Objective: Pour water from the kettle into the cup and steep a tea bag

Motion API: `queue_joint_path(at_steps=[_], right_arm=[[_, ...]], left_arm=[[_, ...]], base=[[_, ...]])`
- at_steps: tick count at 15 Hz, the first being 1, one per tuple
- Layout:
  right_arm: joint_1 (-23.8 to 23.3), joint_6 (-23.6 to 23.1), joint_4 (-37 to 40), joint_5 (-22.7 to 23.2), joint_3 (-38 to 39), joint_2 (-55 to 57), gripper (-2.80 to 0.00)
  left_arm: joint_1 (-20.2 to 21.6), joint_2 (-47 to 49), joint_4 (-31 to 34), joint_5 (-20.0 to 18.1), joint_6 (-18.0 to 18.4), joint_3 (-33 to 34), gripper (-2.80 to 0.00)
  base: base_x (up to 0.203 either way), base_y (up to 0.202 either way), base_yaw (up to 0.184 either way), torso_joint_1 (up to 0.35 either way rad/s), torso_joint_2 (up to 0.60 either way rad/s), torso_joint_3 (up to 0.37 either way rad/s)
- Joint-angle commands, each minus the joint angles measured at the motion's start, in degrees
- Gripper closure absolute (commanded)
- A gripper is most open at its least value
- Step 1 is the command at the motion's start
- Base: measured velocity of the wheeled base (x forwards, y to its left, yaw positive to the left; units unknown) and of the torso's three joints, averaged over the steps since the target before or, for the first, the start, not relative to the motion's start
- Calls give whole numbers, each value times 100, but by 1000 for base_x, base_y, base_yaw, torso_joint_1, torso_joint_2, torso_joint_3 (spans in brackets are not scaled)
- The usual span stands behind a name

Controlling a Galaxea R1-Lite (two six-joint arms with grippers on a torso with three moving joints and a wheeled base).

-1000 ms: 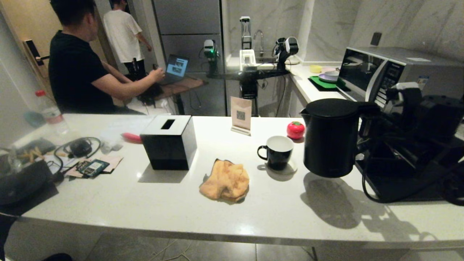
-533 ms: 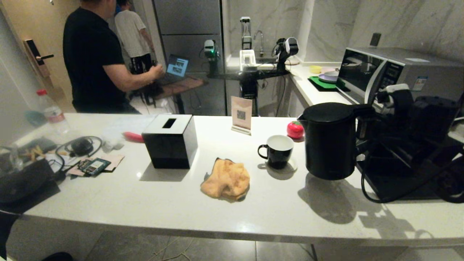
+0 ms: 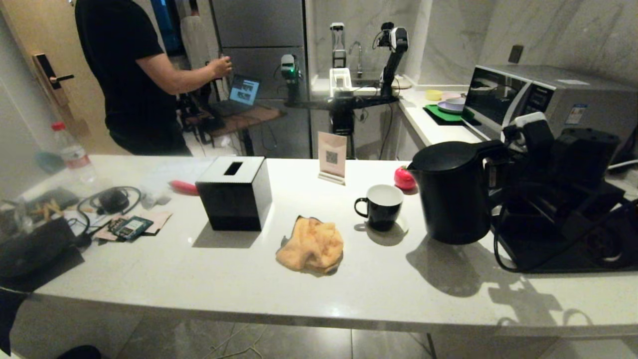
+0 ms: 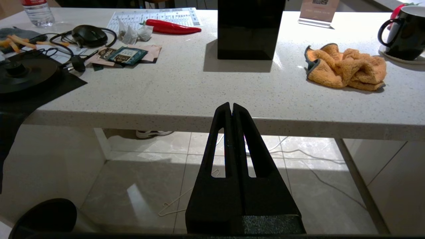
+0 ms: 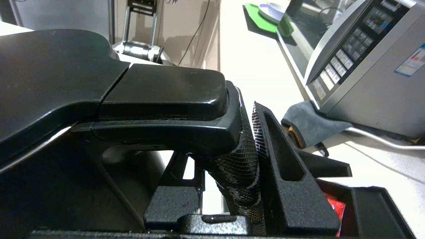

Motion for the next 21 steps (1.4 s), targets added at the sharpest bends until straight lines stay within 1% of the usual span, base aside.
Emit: queue_joint_path(at_steps=[1, 6, 8, 21], right_arm=[[3, -98, 0, -8, -101, 83, 0], [48, -294, 155, -14, -503, 264, 0], [80, -467, 211, -25, -694, 354, 0], [82, -1377, 240, -18, -1300, 831, 0]], left_arm=[[1, 7, -2, 2, 0, 1, 0], [1, 7, -2, 2, 0, 1, 0], [1, 7, -2, 2, 0, 1, 0], [1, 7, -2, 2, 0, 1, 0]], base=[[0, 0, 0, 0, 0, 0], [0, 0, 0, 0, 0, 0], [0, 0, 0, 0, 0, 0], [0, 0, 0, 0, 0, 0]])
